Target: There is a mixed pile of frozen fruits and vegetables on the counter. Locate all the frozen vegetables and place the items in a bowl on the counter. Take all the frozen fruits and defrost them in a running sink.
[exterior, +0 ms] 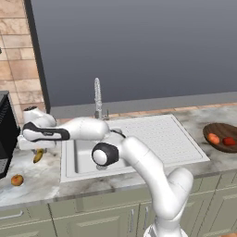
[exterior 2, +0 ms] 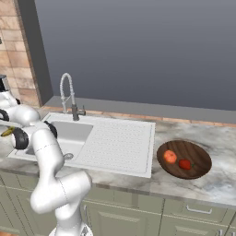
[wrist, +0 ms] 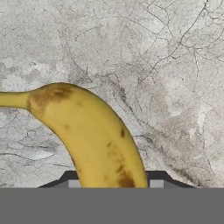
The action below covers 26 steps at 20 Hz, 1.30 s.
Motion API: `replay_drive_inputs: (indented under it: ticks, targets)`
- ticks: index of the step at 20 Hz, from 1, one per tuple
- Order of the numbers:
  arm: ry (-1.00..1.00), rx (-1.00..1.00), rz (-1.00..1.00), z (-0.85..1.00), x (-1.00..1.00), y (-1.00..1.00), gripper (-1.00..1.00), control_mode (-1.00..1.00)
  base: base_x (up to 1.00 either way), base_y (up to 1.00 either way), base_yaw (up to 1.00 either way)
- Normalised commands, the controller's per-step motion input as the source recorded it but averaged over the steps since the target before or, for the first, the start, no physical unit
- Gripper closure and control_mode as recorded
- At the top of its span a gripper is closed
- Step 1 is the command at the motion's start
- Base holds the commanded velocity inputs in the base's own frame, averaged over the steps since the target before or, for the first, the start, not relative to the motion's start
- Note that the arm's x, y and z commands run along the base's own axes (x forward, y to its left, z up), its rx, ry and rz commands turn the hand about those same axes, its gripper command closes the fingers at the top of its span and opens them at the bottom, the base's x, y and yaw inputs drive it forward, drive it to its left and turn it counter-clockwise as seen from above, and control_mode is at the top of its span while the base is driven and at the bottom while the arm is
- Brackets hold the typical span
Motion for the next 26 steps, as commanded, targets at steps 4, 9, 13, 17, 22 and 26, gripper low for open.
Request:
replay_drive_inputs:
  ticks: [4, 9, 13, 17, 22, 26]
  targets:
    - [-0.06, -0.01, 0.0, 0.04, -0.02, -0.22, 1.0, -1.0, 0.0, 0.0, 0.0]
    - [0.0, -0.03, -0.01, 0.09, 0.0, -0.42, 1.0, -1.0, 0.0, 0.0, 0.0]
    - [0.0, -0.04, 0.0, -0.03, 0.0, -0.6, 1.0, -1.0, 0.0, 0.0, 0.0]
    - [-0.01, -0.01, -0.01, -0.03, -0.07, -0.69, 1.0, -1.0, 0.0, 0.0, 0.0]
    - [-0.02, 0.0, -0.03, 0.0, -0.14, -0.65, 1.0, -1.0, 0.0, 0.0, 0.0]
    - [-0.09, 0.02, -0.02, -0.02, -0.21, -0.69, 1.0, -1.0, 0.0, 0.0, 0.0]
